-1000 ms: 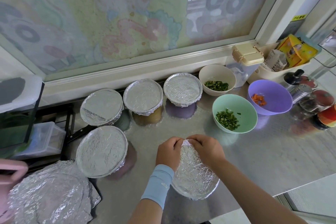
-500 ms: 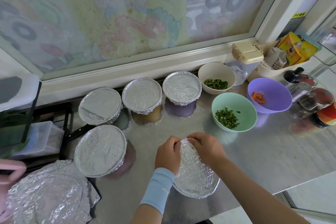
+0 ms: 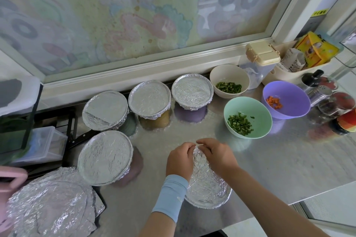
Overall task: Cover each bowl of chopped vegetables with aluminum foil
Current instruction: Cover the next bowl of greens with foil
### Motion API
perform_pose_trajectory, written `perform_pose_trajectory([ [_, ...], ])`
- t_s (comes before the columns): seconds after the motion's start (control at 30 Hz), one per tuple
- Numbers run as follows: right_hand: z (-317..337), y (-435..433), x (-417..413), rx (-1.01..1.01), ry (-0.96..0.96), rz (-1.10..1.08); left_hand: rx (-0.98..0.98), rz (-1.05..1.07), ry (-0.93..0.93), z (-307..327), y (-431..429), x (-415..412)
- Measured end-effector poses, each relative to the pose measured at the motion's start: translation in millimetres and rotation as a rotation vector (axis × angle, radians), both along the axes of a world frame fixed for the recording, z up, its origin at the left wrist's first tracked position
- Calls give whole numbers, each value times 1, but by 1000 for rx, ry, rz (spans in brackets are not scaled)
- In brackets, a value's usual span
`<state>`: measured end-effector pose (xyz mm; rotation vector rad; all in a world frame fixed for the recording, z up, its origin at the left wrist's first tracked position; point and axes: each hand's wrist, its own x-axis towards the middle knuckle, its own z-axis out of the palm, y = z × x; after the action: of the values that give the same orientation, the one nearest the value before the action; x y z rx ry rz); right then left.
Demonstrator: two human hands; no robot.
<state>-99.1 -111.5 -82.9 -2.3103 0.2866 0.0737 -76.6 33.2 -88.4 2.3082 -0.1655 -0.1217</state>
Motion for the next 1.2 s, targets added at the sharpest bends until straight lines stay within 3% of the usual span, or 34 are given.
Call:
perform_pose_trajectory([
  [0.13, 2, -2, -3, -8, -23, -15, 37, 74, -11, 4, -1, -5],
  [0.3, 5, 3, 3, 3, -19, 23, 58, 51, -160, -1, -1, -7],
  [0.63, 14, 0, 14, -36, 112, 63, 3, 205, -4, 0, 4, -8],
  [0.97, 8, 2, 36, 89, 131, 223, -35, 153, 25, 4, 6, 5],
  [1.2, 10, -21, 45, 370, 188, -62, 31, 198, 40, 2, 0, 1],
])
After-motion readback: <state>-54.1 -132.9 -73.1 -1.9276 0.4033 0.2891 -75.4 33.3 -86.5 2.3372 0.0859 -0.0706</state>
